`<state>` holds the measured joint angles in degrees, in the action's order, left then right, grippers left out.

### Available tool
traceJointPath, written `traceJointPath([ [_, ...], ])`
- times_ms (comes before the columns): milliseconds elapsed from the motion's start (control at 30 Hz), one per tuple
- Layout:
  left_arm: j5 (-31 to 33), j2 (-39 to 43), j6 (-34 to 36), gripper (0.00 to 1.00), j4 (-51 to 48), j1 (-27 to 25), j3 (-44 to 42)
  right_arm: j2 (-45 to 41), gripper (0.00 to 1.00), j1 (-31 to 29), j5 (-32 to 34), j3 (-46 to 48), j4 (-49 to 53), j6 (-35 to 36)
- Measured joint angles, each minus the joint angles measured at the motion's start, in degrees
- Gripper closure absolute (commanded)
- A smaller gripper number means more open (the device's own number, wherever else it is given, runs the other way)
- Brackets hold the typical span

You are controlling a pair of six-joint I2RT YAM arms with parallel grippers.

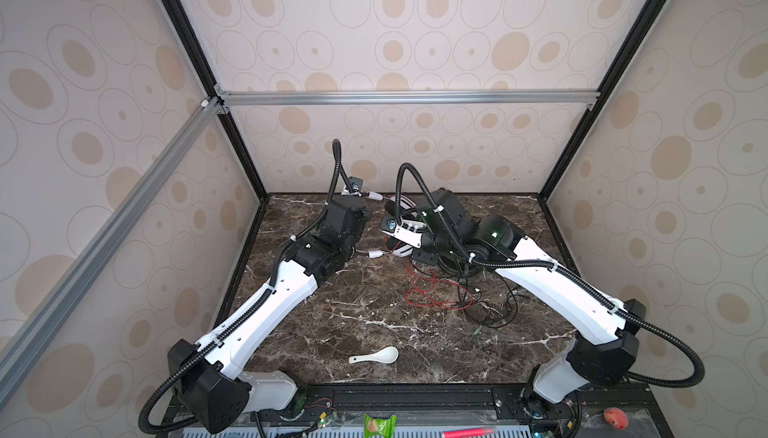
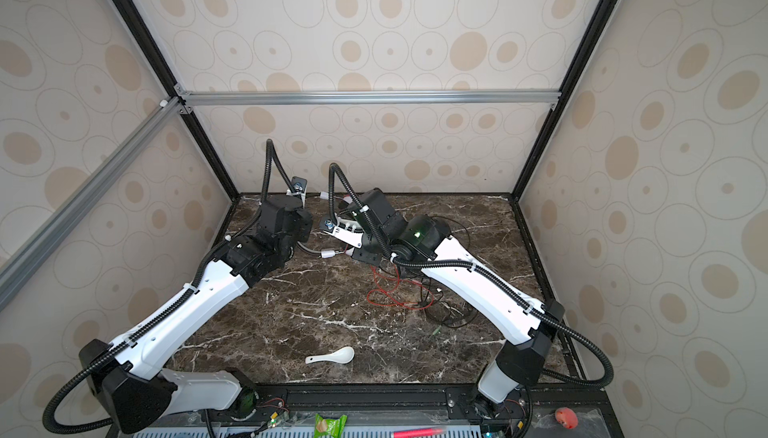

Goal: Wrap the headphones
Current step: 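Lower the white headphones with the left gripper while the right gripper holds the cable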

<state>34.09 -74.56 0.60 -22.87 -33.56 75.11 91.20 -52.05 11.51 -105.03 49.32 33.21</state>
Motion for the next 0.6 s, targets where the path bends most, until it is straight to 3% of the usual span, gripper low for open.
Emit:
traceJointPath([
  [200, -2.4, 1.6, 2.4, 1.00, -0.8, 0.0, -0.5, 0.0, 0.90, 0.0, 2.4, -0.2, -3.4, 0.3],
  [600, -9.8, 2.3, 3.5, 1.00, -2.7, 0.0, -0.8, 0.0, 0.91, 0.0, 6.6, -0.2, -10.1, -2.0],
])
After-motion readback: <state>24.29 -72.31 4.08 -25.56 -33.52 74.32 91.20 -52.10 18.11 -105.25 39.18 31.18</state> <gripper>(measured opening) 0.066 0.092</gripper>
